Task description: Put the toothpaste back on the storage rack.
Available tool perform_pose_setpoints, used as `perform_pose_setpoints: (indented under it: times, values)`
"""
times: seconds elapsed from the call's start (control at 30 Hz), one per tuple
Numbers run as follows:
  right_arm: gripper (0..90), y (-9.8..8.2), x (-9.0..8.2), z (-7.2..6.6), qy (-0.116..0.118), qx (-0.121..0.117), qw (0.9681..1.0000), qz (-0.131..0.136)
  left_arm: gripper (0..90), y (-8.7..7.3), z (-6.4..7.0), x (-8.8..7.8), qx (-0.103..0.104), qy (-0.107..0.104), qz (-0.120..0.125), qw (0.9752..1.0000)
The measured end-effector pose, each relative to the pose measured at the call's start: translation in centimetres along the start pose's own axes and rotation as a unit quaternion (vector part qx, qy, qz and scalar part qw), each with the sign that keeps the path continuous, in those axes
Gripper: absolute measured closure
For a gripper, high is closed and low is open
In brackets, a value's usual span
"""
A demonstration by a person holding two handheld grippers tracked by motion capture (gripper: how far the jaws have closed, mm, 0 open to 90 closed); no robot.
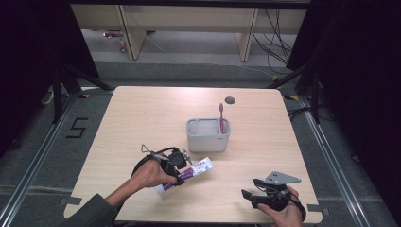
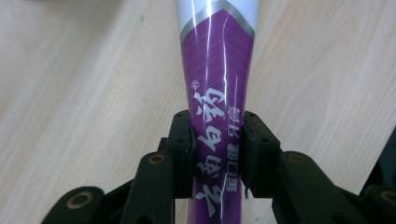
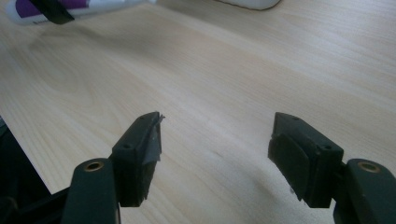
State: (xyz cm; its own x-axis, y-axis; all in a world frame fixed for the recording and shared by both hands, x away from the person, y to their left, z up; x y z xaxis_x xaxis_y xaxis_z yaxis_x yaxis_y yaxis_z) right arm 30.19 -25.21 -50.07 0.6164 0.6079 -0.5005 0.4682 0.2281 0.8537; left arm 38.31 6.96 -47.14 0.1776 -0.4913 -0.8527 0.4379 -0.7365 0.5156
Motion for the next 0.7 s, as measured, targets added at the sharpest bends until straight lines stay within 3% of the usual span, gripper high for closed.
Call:
perform_pose_setpoints:
  times: [0.1,0.13,0.23,0.27,0.33,0.4,0.47,0.63,0.7]
  values:
    - [34.4,0.0,0.1,-0.2,-0.002,0.008,1.0,0.001,68.0,0.1,-0.5,-1.0,-0.012,-0.005,0.04,0.9991]
    - [34.4,0.0,0.1,0.0,-0.003,-0.003,1.0,0.003,68.0,0.2,-0.6,-1.3,-0.019,-0.003,0.054,0.9984]
    - [34.4,0.0,0.1,0.0,-0.003,-0.004,1.0,0.003,68.0,0.3,-0.7,-2.0,-0.042,0.001,0.097,0.9944]
    - [34.4,0.0,0.1,-0.1,-0.003,0.002,1.0,0.002,68.0,0.4,-1.0,-2.2,-0.027,0.003,0.104,0.9942]
    - [34.4,-0.1,0.1,-0.2,-0.003,0.01,0.9999,0.0,68.0,0.5,-1.0,-2.7,-0.024,-0.002,0.119,0.9926]
    - [34.4,0.0,0.1,0.0,-0.003,-0.002,1.0,0.003,67.9,0.6,-0.9,-3.0,-0.025,-0.004,0.137,0.9903]
    - [34.4,-0.1,0.1,-0.1,-0.001,0.009,1.0,0.001,68.0,0.8,-0.8,-3.4,-0.02,0.0,0.154,0.9879]
    - [34.4,-0.1,0.0,-0.1,-0.002,0.014,0.9999,-0.004,67.9,1.2,-0.6,-4.2,-0.033,-0.007,0.201,0.979]
    - [34.4,-0.1,0.0,-0.1,-0.006,0.007,1.0,-0.002,67.9,1.4,-0.5,-4.5,-0.043,-0.001,0.224,0.9736]
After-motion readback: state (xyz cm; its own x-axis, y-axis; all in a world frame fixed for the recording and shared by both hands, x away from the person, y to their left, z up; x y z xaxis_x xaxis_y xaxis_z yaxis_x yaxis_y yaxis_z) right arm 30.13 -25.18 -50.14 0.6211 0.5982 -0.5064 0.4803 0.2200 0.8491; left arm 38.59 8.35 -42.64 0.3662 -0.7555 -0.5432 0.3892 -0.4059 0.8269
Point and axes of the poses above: each handheld gripper's, and its own axes: x roughly forward along the jaws, y roughly out of its top, z roughly to its right, the point moved 2 cm from there along x, roughly forward along the jaws, and after that the axes turned 11 degrees about z, right-handed, at the moved point
